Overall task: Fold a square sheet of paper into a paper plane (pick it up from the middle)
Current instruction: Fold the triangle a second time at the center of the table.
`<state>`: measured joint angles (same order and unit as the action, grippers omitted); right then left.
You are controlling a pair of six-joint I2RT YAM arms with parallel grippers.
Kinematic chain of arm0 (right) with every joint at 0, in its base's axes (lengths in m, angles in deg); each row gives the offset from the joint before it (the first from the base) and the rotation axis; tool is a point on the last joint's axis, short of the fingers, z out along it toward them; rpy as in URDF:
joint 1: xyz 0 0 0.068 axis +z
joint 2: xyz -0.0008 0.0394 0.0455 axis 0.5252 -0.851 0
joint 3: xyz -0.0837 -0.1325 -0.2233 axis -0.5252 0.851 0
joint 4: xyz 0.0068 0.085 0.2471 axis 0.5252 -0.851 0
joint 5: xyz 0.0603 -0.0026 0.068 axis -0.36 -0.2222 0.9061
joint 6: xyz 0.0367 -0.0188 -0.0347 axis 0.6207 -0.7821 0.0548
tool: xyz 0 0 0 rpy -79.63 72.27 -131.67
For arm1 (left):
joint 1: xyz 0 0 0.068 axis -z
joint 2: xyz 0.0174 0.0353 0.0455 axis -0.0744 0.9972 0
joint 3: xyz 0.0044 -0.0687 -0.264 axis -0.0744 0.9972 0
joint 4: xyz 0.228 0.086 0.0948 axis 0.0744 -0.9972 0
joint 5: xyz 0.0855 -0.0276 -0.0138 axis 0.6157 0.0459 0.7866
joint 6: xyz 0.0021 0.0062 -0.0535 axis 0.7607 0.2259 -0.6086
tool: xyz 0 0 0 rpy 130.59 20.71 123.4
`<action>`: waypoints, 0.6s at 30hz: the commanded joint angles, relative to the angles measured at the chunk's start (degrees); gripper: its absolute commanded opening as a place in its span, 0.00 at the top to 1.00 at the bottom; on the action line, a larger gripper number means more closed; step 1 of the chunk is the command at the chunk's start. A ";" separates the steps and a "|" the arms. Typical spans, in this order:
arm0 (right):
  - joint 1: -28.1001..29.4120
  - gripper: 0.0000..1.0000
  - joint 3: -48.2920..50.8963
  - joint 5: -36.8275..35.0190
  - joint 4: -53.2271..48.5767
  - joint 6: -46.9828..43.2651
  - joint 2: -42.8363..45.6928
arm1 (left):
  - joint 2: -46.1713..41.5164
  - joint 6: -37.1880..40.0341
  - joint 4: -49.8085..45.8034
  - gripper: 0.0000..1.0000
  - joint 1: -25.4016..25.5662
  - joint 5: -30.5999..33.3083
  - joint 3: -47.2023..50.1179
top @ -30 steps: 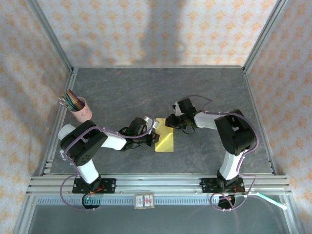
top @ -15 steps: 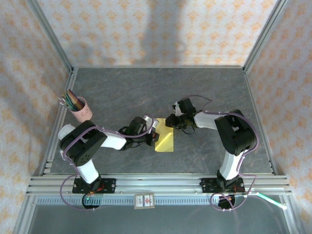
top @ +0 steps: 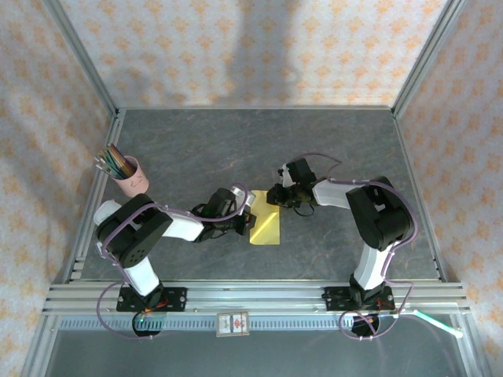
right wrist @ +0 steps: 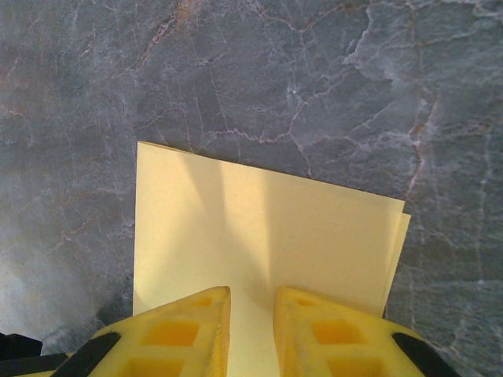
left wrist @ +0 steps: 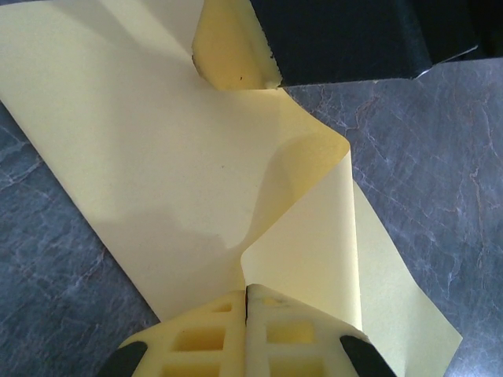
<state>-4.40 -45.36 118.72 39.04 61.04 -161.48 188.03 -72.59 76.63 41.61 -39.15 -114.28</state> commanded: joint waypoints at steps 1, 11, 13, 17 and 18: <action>-0.04 0.77 0.99 -5.40 -5.41 -1.34 -2.71 | -0.44 0.73 -1.07 0.98 -0.43 1.96 -0.37; -0.04 0.77 0.90 -5.40 -5.42 -1.34 -2.68 | 0.71 1.30 -2.21 0.98 -0.43 2.71 -0.98; -0.04 0.77 0.79 -5.31 -5.42 -1.33 -2.71 | 0.79 1.25 -2.22 0.98 -0.46 2.55 -0.99; -0.04 0.77 0.64 -5.31 -5.73 -1.43 -2.71 | 0.96 1.24 -2.23 0.98 -0.43 2.36 -0.96; -0.04 0.77 0.55 -5.40 -5.84 -1.51 -2.64 | 1.05 1.22 -2.22 0.98 -0.44 2.36 -0.93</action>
<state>-4.40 -45.43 118.72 38.95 61.04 -161.48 188.05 -72.44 75.95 41.61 -37.77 -114.37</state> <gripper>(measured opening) 0.231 0.062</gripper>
